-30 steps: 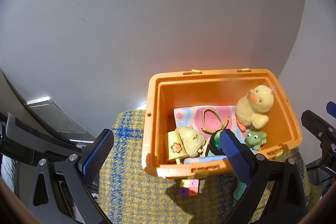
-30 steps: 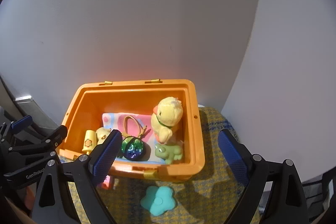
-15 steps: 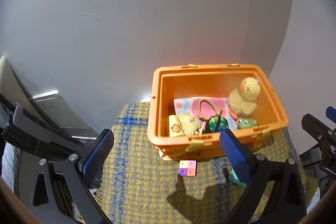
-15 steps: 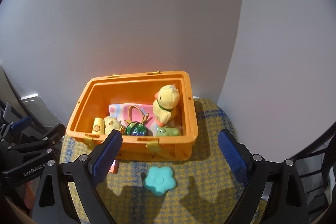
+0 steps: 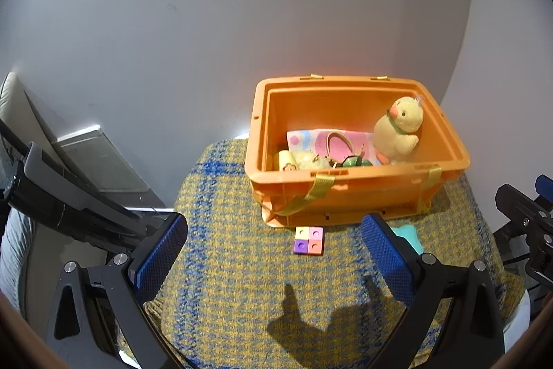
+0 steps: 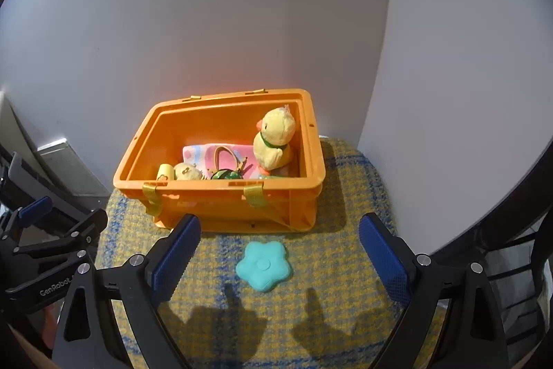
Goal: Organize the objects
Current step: 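Withdraw both tools from the basket toward the blocks and teal flower, then grasp the pastel block cluster with the left tool while the right tool grasps the teal flower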
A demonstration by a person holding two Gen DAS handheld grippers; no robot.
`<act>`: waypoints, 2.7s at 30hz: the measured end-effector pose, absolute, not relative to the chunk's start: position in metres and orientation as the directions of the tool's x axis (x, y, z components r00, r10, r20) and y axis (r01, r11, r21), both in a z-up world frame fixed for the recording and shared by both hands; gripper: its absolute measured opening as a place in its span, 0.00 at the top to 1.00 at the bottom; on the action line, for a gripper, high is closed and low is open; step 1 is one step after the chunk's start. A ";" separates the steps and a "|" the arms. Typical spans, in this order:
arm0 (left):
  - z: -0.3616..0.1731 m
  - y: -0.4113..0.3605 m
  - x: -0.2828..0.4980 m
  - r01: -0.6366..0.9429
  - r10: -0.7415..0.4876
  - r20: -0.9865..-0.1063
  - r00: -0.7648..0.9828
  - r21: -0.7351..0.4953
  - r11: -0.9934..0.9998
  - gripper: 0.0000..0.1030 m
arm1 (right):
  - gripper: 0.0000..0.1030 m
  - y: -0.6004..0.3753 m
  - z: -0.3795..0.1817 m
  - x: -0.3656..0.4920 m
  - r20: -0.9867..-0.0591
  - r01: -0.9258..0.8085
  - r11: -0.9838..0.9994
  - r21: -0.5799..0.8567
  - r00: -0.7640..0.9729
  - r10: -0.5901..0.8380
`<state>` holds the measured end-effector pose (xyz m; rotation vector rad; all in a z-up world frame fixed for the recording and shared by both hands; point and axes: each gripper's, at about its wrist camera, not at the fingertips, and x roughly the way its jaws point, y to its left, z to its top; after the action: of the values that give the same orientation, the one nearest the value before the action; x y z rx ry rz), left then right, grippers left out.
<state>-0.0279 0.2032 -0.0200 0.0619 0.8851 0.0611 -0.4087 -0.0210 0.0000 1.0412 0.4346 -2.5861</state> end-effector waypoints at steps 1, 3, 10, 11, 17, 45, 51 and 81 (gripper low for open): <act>-0.022 0.204 -0.030 -0.029 0.080 -0.772 0.631 0.080 0.996 0.01 | 0.10 -0.020 -0.001 -0.408 -0.709 0.400 -0.902 -0.159 -0.682 -0.178; -0.025 0.207 -0.033 -0.004 0.066 -0.773 0.631 0.081 0.997 0.01 | 0.10 -0.020 -0.005 -0.405 -0.713 0.401 -0.902 -0.160 -0.679 -0.176; -0.041 0.215 -0.043 -0.010 0.071 -0.786 0.614 0.082 0.997 0.01 | 0.10 -0.019 -0.022 -0.397 -0.723 0.403 -0.900 -0.164 -0.670 -0.168; -0.044 0.216 -0.044 -0.011 0.071 -0.788 0.612 0.082 0.997 0.01 | 0.10 -0.019 -0.024 -0.396 -0.726 0.405 -0.900 -0.162 -0.667 -0.169; -0.059 0.220 -0.048 -0.012 0.078 -0.793 0.604 0.088 0.996 0.01 | 0.10 -0.016 -0.040 -0.394 -0.734 0.407 -0.899 -0.161 -0.658 -0.166; -0.163 0.234 -0.028 0.022 0.061 -0.870 0.490 0.083 0.996 0.01 | 0.10 -0.030 -0.156 -0.440 -0.820 0.374 -0.910 -0.180 -0.568 -0.071; -0.179 0.234 -0.016 0.024 0.052 -0.883 0.467 0.072 0.997 0.01 | 0.10 -0.034 -0.176 -0.456 -0.837 0.366 -0.910 -0.193 -0.546 -0.042; -0.189 0.210 -0.001 0.086 0.015 -0.889 0.458 0.062 0.994 0.00 | 0.67 -0.030 -0.187 -0.459 -0.869 0.385 -0.922 -0.023 -0.463 -0.172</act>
<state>-0.0015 0.2103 -0.1890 0.1026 1.0946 -0.0435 -0.4586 -0.0298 -0.1872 1.4003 0.3098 -2.4183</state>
